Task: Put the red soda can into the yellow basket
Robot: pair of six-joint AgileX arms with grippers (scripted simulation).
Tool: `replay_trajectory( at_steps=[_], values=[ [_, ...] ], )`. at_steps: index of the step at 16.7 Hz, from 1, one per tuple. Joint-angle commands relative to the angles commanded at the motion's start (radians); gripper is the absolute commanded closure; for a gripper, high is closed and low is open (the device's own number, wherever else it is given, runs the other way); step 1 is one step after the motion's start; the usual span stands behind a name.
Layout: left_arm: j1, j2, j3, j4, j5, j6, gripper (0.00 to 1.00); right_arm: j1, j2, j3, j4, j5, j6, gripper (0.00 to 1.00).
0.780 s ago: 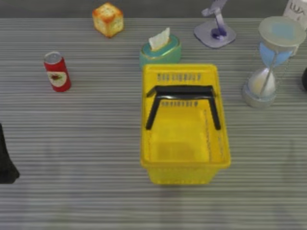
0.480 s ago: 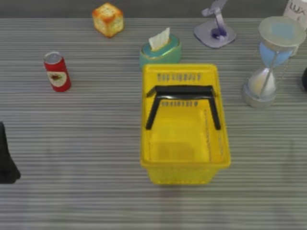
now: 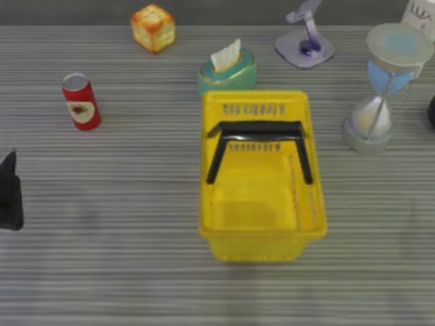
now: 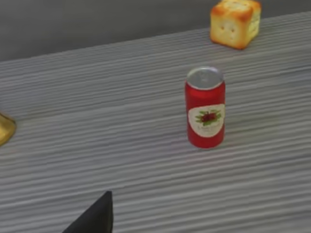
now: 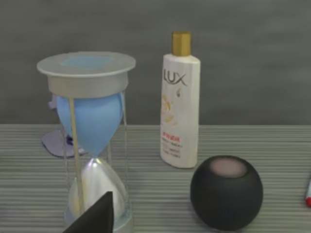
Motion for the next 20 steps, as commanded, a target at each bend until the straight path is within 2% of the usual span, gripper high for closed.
replay_trajectory(
  at_steps=[10,16,20],
  values=[
    [-0.034,0.834,0.955,-0.47,0.05,0.266,0.0,0.0,0.0,0.0,0.0,0.0,0.0,0.0],
    [-0.044,1.365,1.52,-0.756,0.047,0.425,0.0,0.0,0.0,0.0,0.0,0.0,0.0,0.0],
    [-0.045,1.691,1.811,-0.932,0.034,0.51,0.0,0.0,0.0,0.0,0.0,0.0,0.0,0.0]
  ],
)
